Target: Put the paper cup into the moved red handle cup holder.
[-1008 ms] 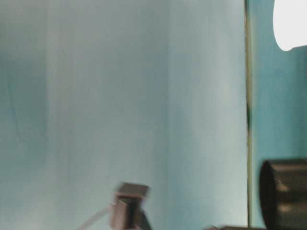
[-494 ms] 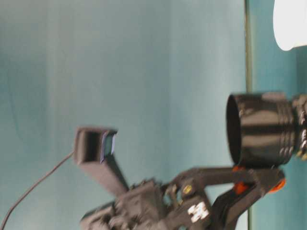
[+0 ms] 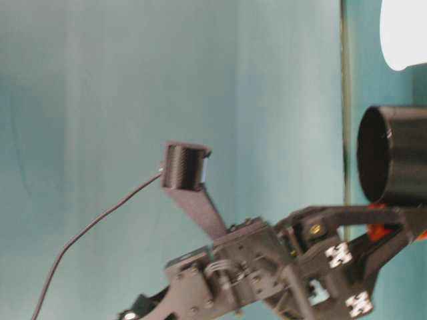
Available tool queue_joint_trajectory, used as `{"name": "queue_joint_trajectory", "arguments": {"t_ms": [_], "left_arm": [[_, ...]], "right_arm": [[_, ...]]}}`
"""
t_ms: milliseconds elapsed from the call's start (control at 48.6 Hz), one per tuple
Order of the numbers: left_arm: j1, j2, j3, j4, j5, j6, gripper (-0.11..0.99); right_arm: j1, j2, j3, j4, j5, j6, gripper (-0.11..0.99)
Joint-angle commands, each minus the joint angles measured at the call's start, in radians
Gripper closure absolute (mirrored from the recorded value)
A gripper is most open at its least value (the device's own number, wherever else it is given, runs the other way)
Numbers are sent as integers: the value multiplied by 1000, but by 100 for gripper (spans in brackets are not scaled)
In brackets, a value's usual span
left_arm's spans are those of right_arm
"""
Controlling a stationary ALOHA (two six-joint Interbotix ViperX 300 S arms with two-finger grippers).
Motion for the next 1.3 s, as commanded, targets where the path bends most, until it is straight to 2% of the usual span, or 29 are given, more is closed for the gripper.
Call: {"name": "queue_joint_trajectory", "arguments": {"t_ms": [0,699,946,1111,1275], "left_arm": [[0,6,-11,3,-32,3,62],[5,49,-6,2,-38,3,62],[5,52,11,2,-81,3,62],[5,52,18,2,-84,-6,62],[5,51,26,2,-84,0,62]], "right_arm": [[0,5,-15,-2,-3,6,97],[0,3,-6,-2,-3,6,97],[0,3,-6,-2,-3,6,97],[0,3,-6,-2,-3,6,97],[0,2,-8,-2,-3,6,97]]}}
